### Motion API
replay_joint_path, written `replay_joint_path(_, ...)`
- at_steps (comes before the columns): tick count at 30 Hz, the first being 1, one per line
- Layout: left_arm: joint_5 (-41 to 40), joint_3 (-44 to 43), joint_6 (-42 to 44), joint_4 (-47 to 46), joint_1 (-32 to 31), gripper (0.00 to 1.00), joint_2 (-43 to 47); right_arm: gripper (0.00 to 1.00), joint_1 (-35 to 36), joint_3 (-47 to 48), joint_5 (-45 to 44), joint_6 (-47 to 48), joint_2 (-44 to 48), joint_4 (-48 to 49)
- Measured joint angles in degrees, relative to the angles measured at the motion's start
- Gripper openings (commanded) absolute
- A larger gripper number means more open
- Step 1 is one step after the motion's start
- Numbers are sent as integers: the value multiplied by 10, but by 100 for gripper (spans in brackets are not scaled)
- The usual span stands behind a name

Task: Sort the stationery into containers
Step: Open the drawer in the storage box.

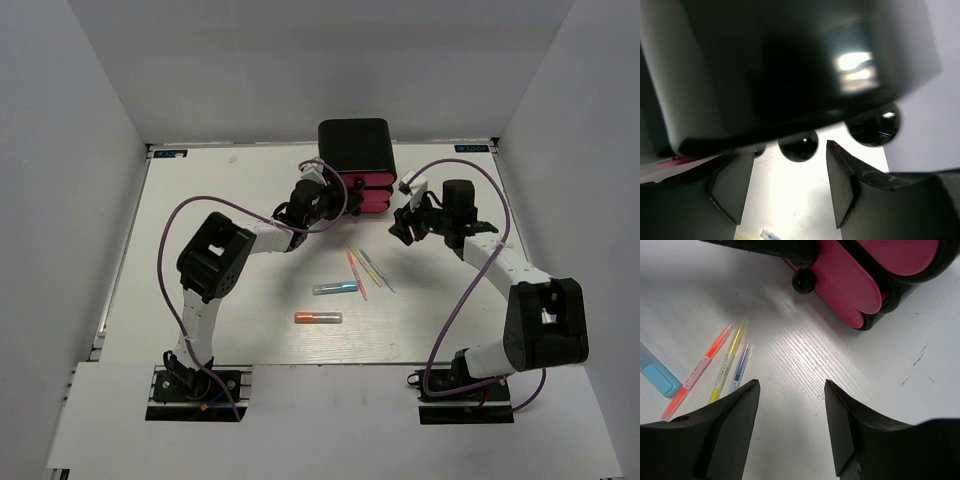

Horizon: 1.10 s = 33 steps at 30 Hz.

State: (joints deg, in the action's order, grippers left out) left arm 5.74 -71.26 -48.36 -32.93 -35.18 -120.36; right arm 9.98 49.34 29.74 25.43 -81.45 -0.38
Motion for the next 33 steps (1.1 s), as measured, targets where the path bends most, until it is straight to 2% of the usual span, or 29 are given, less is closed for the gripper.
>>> replay_joint_path(4, -8, -15, -5, 16, -3, 67, -15, 61, -2, -5, 0, 0, 9, 3)
replay_joint_path(13, -13, -26, -14, 17, -10, 34, -16, 60, -4, -7, 6, 0, 13, 6)
replay_joint_path(15, -13, -24, -14, 14, -10, 30, -16, 58, -5, -13, 10, 3, 14, 6)
replay_joint_path(20, -12, 14, -16, -20, -12, 29, -2, 57, -6, -33, 47, 37, 20, -3)
replay_joint_path(25, -8, 77, -13, -33, -19, 29, 42, 57, -5, -48, 93, 90, 34, -29)
replay_joint_path(27, -7, 98, -10, -33, -23, 31, 58, 60, -5, -50, 106, 109, 35, -38)
replay_joint_path(30, -7, 105, -8, -31, -29, 47, 65, 66, -5, -50, 124, 134, 35, -54)
replay_joint_path(31, -7, 106, -7, -31, -30, 56, 65, 66, -5, -50, 130, 143, 35, -59)
replay_joint_path(33, -7, 106, -3, -29, -30, 65, 65, 67, -5, -50, 140, 158, 34, -70)
